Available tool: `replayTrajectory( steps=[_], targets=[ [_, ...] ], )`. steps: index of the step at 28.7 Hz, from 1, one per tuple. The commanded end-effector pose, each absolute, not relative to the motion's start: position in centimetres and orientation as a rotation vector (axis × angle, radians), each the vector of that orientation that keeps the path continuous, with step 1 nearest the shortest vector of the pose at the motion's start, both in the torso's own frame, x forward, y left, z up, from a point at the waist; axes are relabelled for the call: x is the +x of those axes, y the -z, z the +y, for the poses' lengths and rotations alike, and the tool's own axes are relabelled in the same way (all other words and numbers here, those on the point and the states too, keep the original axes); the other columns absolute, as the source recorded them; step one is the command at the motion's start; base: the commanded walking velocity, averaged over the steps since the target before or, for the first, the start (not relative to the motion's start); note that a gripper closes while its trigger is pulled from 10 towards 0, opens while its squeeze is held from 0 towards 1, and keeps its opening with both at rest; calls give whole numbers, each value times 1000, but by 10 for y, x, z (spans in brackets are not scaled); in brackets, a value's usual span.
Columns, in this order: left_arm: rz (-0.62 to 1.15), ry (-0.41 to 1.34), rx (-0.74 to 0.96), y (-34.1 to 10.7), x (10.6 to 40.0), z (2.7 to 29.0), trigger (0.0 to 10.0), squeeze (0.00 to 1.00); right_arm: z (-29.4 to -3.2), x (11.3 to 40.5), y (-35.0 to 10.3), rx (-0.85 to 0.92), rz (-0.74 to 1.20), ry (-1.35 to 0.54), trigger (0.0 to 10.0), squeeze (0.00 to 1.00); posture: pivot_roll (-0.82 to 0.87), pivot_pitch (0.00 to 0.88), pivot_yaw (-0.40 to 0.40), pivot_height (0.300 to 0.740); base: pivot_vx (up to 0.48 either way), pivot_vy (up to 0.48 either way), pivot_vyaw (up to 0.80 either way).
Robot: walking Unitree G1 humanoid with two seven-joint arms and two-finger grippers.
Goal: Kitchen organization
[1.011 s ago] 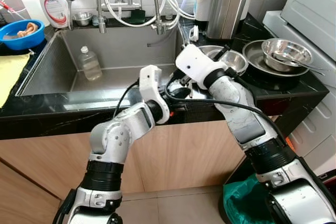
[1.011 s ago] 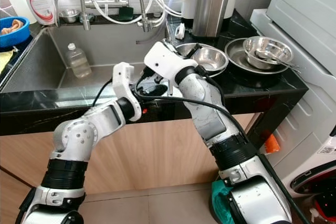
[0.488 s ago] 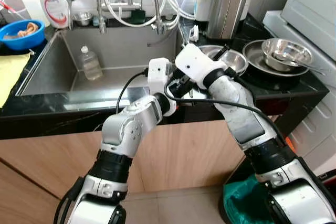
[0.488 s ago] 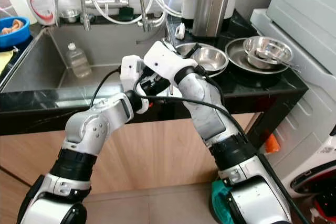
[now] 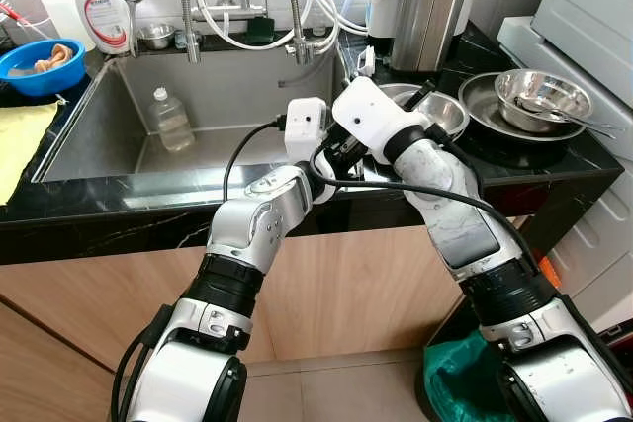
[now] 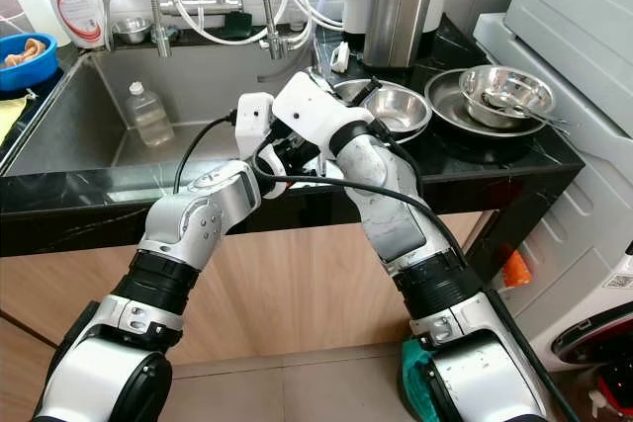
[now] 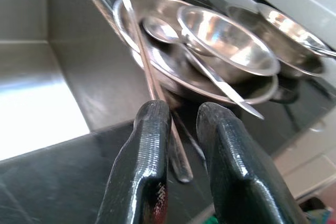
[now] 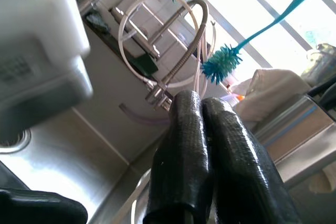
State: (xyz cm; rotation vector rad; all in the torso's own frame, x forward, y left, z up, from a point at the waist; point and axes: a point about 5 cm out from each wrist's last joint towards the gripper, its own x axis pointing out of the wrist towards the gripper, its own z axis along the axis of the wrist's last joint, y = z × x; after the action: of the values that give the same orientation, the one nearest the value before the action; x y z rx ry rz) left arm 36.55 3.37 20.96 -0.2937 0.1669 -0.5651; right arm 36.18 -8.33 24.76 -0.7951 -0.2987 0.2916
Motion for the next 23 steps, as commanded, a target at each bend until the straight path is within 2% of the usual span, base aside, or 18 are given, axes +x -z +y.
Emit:
replayTrajectory(
  steps=[1, 11, 18, 23],
  targets=[
    [151, 526, -256, -211, 371, 37, 10000, 0, -80, 359, -265, -775, -358, -287, 10000, 0, -167, 7, 39, 740, 0, 0, 0],
    [144, 511, -270, -212, 373, 38, 10000, 0, -78, 358, -267, -757, -363, -295, 10000, 0, -168, 7, 40, 740, 0, 0, 0],
    [27, 438, -392, -219, 381, 55, 10000, 0, -71, 356, -270, -690, -371, -323, 10000, 0, -166, 4, 37, 740, 0, 0, 0],
    [32, 409, -375, -215, 386, 59, 10000, 0, -69, 354, -271, -669, -375, -334, 10000, 0, -166, 1, 36, 740, 0, 0, 0]
  ],
)
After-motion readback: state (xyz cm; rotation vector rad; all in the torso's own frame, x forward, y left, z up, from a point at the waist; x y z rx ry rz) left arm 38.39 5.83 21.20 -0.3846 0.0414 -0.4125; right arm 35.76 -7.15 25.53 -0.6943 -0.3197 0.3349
